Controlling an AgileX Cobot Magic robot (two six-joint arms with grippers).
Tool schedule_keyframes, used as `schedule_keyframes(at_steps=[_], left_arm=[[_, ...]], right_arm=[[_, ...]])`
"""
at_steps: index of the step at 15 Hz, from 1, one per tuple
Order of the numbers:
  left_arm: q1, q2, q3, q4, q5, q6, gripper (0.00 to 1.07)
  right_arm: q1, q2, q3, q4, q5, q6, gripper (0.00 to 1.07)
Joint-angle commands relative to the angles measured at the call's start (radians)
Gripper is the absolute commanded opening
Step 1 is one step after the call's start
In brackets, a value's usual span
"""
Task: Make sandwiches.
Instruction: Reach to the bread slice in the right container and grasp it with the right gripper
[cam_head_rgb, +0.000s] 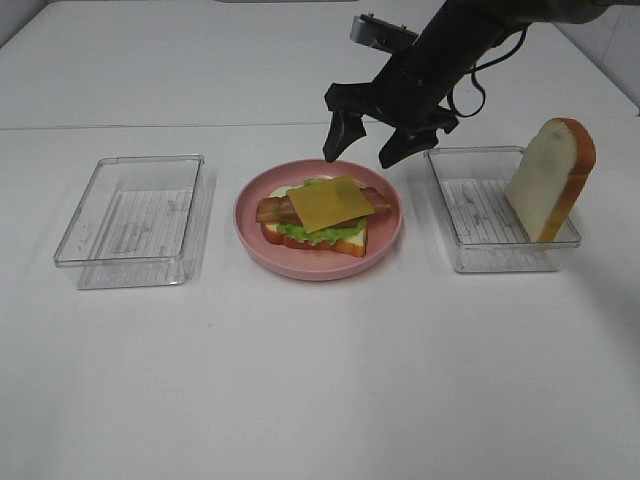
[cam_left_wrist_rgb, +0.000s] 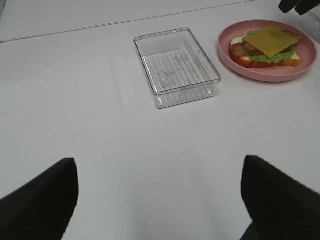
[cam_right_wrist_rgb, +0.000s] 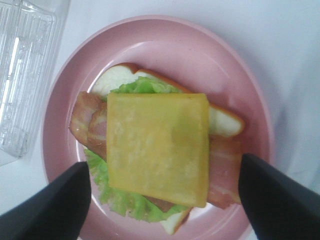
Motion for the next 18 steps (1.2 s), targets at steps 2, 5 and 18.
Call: schedule_keyframes(at_steps=[2,5,18], left_arm=[[-0.001,-0.023,0.004,0.001,-0.006,-0.004,0.83],[-0.001,-0.023,0.004,0.001,-0.006,-0.003,0.83],[-0.001,-0.023,0.004,0.001,-0.006,-0.003,0.83]], right_arm=[[-0.002,-0.105,0.001,-0.146,0.009,0.077,0.78],[-0.016,-0.158,-0.014,-0.281,0.063,0.147,0.78],[-0.363,-0.178,-0.087,-0.298,0.343,0.144,0.78]])
